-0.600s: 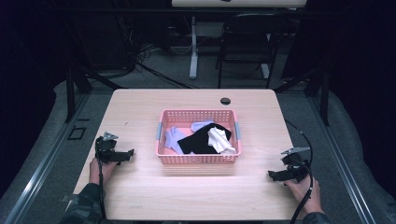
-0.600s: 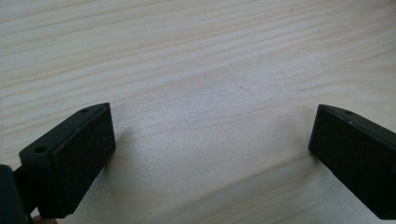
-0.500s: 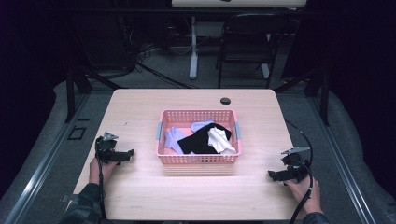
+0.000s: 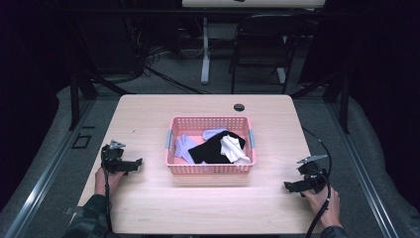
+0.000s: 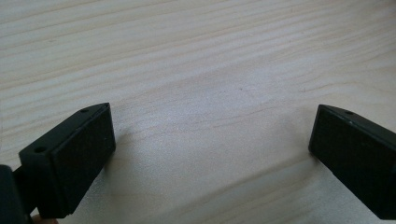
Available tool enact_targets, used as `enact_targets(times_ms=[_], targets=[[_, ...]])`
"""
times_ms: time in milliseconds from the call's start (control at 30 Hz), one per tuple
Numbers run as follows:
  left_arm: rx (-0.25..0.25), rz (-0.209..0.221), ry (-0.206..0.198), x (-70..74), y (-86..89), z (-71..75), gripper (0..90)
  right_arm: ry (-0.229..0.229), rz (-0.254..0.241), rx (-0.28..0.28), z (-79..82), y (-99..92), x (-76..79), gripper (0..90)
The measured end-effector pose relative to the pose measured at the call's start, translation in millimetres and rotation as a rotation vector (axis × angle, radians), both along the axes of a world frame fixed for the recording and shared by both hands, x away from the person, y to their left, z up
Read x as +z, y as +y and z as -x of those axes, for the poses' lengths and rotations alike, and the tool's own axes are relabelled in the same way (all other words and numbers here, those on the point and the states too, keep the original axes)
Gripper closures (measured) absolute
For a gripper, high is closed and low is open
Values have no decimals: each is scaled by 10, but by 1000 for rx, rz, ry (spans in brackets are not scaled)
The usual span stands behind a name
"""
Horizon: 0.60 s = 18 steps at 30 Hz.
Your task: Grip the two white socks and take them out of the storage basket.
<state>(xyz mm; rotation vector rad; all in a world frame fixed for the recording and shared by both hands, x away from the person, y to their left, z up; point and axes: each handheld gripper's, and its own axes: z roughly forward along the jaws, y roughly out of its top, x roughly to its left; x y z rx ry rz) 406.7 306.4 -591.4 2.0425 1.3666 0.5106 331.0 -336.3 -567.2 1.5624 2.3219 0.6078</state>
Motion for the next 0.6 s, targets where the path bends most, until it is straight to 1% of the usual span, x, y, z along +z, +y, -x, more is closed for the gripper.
enact_targets(times_ms=[67,100,200,233,267,300,333,467,500,533,567,600], targets=[[-1,0,1,1,1,0,2,-3,-2,4,-1,8,19,0],[0,0,1,0,0,-1,2,-15,-13,0,-2,22,74,0],[-1,-1,1,1,1,0,2,-18,-22,5,-10,35,135,0],[-1,-1,0,0,0,0,3,-10,-20,12,-19,58,189,0],[-1,-1,0,0,0,0,2,-10,-20,12,-19,58,189,0],[-1,-1,0,0,0,0,2,-14,-16,18,-20,85,240,0],[-2,-1,1,1,1,-1,2,-8,-17,23,-24,98,261,0],[0,0,0,0,0,0,3,-6,-18,33,-28,140,326,0],[0,0,0,0,0,0,3,-11,-25,41,-28,158,358,0],[0,0,0,0,0,0,3,-14,-18,39,-30,170,376,0],[0,0,0,0,-1,1,3,-19,-25,50,-35,202,427,0],[1,0,0,0,-1,1,3,-21,-21,52,-40,220,451,0]])
